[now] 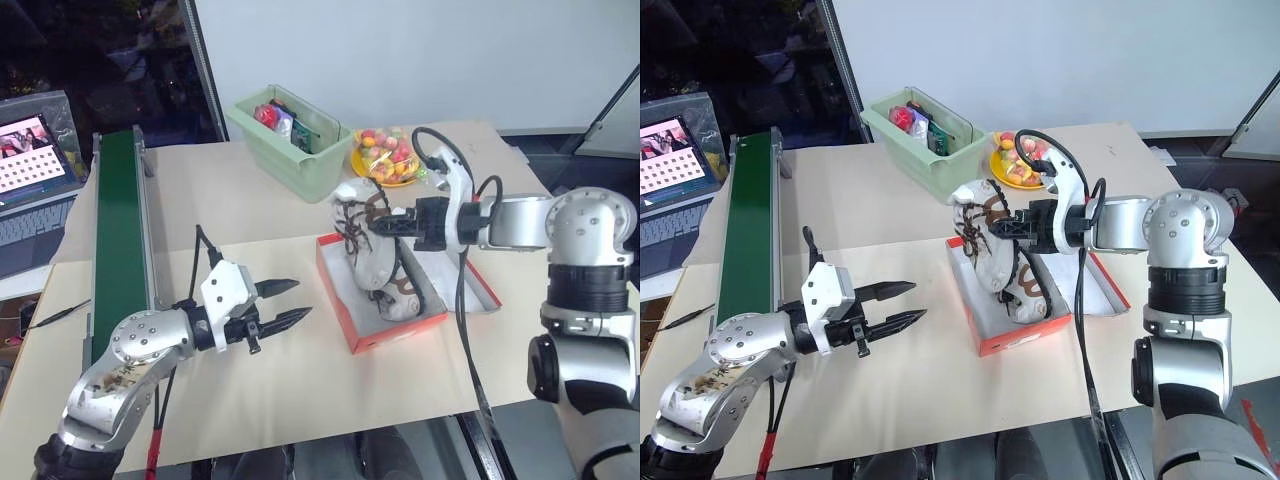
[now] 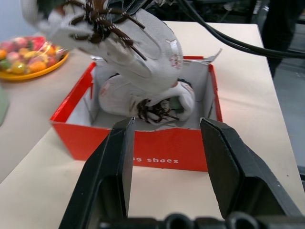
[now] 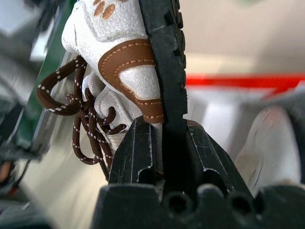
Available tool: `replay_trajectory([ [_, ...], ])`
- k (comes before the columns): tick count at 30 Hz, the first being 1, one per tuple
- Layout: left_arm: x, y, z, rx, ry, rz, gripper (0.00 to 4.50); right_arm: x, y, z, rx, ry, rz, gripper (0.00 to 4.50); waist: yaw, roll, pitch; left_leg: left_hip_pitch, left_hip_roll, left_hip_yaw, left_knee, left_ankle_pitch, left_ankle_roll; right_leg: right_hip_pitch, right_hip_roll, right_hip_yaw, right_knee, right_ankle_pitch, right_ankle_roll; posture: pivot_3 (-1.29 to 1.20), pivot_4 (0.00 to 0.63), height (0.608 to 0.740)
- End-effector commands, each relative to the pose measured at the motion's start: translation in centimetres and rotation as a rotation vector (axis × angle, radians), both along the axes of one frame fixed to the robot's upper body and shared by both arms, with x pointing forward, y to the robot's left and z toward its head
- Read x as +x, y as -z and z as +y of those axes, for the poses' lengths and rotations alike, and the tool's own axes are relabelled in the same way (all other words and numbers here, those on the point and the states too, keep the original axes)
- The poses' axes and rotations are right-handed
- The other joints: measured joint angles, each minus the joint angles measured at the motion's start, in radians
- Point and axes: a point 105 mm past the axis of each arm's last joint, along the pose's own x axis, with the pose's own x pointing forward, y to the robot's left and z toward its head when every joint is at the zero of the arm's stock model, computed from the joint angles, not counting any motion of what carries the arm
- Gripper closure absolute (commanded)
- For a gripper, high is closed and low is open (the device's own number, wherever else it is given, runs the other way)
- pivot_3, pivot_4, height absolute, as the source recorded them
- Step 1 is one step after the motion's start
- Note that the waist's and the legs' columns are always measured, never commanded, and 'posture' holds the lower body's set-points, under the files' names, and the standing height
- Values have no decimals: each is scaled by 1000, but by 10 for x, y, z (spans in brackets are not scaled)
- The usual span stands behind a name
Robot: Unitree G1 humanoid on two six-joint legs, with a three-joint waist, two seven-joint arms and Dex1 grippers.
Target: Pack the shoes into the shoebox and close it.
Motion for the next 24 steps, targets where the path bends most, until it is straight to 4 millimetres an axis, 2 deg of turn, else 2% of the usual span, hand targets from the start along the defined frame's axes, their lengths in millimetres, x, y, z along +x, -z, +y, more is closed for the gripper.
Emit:
replay_trajectory([
  [1,-1,-8,-6,-8,21,-53,2200,0,5,-3,-47,1,27,3995,0,0,0,-1,0,0,0,0,0,-1,0,0,0,0,0,0,150,740],
  [8,-3,-7,-7,-9,10,-58,2200,6,30,-4,-90,42,104,3995,-2,0,0,-2,0,1,0,0,0,-3,0,1,1,1,0,0,150,740],
  [12,-2,-6,-6,-8,-4,-58,2200,9,43,8,-94,37,125,3995,-4,0,0,-2,0,1,0,0,0,-3,0,1,1,1,0,0,150,740],
  [18,-6,-8,-11,-9,1,-63,2200,11,85,23,-139,58,204,3995,-3,0,0,-1,0,1,0,0,0,-3,0,1,1,1,0,0,150,740],
  [24,-5,-10,-11,-14,-13,-67,2200,27,89,19,-146,122,167,3995,-7,0,-1,1,1,1,1,0,0,-2,1,2,2,1,-1,0,150,740],
])
